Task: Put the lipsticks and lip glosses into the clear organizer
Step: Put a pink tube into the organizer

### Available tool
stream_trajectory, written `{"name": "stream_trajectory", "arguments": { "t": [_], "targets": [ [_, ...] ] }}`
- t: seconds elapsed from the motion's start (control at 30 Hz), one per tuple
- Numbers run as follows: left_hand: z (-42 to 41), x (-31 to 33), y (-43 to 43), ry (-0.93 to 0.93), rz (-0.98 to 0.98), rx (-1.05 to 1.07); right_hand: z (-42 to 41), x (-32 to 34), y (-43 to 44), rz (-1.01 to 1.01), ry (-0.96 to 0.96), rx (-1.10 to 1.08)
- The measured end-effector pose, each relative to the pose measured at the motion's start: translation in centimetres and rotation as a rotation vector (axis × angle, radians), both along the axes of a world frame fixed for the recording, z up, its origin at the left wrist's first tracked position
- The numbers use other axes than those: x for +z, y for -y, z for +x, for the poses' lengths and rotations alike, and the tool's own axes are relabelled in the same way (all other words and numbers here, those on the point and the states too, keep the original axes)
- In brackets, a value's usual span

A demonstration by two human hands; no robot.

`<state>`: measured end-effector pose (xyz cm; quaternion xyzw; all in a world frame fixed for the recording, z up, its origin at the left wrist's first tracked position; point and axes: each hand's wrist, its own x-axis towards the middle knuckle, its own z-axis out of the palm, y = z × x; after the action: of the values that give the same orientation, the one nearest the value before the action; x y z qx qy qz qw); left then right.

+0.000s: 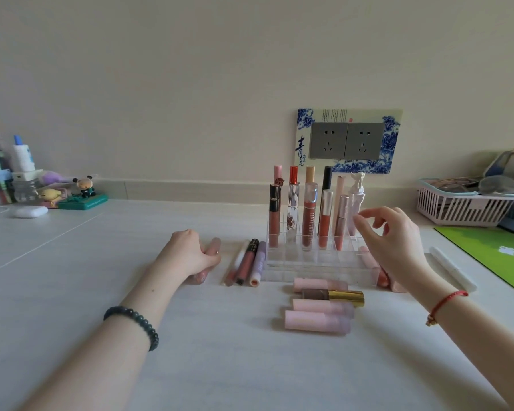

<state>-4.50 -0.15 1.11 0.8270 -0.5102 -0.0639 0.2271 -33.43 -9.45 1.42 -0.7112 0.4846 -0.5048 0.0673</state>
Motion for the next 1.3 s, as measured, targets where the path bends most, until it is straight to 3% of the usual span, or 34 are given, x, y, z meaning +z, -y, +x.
{"name": "stream_trajectory", "arguments": {
  "t": [0.23, 0.37, 0.47, 0.53, 0.63, 0.77, 1.13, 1.3],
  "targets": [
    [0.2, 0.0, 0.3, 0.045, -0.062, 0.003, -0.3, 0.3, -0.1, -0.050, 0.049, -0.014],
    [0.1, 1.0, 0.5, 0.015, -0.421, 0.009, -0.1, 1.3, -1.0, -0.160, 0.144, 0.027],
    [-1.6, 2.6, 0.2, -0.286, -0.782, -0.190, 0.7, 2.0, -2.2, -0.239, 0.156, 0.155],
    [-3.6, 3.5, -0.3, -0.572, -0.874, -0.390, 1.5, 2.3, -3.2, -0.220, 0.141, 0.283],
    [-6.6, 3.3, -0.9, -0.763, -0.765, -0.557, 2.8, 2.6, -5.0, -0.089, 0.138, 0.512],
    [-10.0, 2.3, -1.5, -0.732, -0.615, -0.635, 4.1, 2.4, -6.3, 0.027, 0.172, 0.656],
    [-11.0, 1.4, -0.8, -0.689, -0.628, -0.608, 3.4, 3.6, -6.0, 0.100, 0.172, 0.659],
    [-8.5, 1.0, 0.0, -0.643, -0.591, -0.463, 0.5, 6.5, -3.7, 0.058, 0.314, 0.463]
  ]
}}
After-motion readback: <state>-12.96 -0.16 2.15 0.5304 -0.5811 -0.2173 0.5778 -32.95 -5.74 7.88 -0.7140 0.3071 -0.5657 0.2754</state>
